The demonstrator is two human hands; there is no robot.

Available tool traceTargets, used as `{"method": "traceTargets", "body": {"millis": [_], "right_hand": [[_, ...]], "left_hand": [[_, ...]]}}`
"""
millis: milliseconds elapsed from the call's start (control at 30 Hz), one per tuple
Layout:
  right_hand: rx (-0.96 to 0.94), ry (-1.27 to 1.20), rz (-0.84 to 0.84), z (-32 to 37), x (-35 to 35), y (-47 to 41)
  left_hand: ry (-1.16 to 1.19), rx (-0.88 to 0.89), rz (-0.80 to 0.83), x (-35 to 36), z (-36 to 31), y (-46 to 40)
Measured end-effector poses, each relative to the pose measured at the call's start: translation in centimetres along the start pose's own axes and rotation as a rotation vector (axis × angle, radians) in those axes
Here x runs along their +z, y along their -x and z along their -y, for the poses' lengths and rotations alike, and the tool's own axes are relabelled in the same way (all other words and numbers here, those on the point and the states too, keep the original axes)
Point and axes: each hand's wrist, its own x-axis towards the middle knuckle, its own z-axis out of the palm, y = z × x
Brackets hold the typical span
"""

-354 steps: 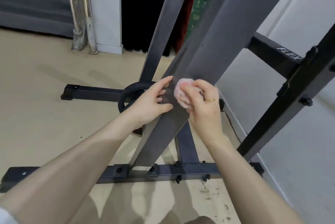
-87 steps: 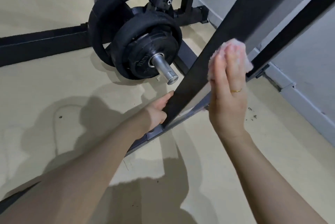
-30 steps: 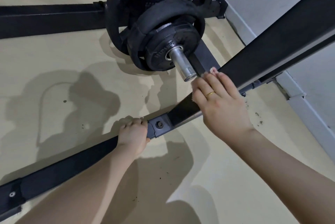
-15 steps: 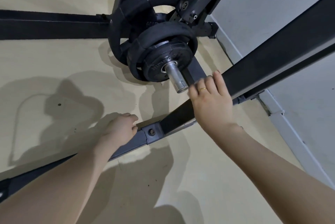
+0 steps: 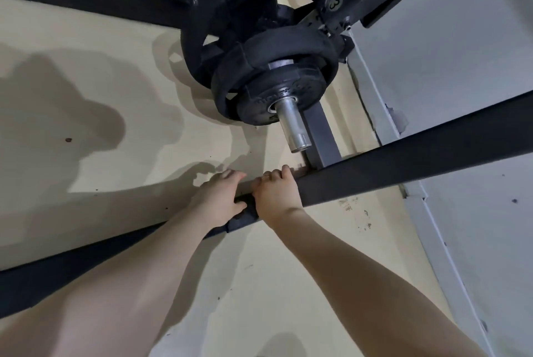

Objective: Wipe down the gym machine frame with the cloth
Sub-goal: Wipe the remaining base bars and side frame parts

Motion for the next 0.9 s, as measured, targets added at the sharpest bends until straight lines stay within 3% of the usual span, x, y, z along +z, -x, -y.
{"method": "traceTargets", "body": {"millis": [100,267,367,467,567,667,767,900], "right_hand": [[0.026,0.059,-0.041,-2.9,-1.6,2.2],[0.286,0.151,-0.273,-11.7,-6.2,9.7],[0.424,0.09,-0.431,-15.8,-8.0,13.5],[0.414,0.07,-0.445,-15.9,-8.1,13.6],[0.378,0.086,-0.309,-14.7,-8.2,12.2],[0.389,0.102,-0.314,-17.2,-8.1,12.2],[0.529,0.126,-0.608,-22.3,-9.9,16.3],[0.747,0.192,-0.697,-28.9,-12.4,21.8]], "left_hand": [[0.125,-0.01,0.006,-0.2,0.0,-1.1],[0.442,0.07,0.316,0.1,-2.2,-2.1],[0.47,0.277,0.275,-1.4,-7.0,-2.8],[0.531,0.431,0.228,-3.6,-11.1,-2.5],[0.538,0.43,0.243,-3.7,-13.2,-1.6],[0.47,0.411,0.211,-3.6,-14.6,-1.1],[0.368,0.436,0.184,-4.3,-16.0,-1.1],[0.405,0.511,0.176,-5.8,-18.9,-0.7]]}}
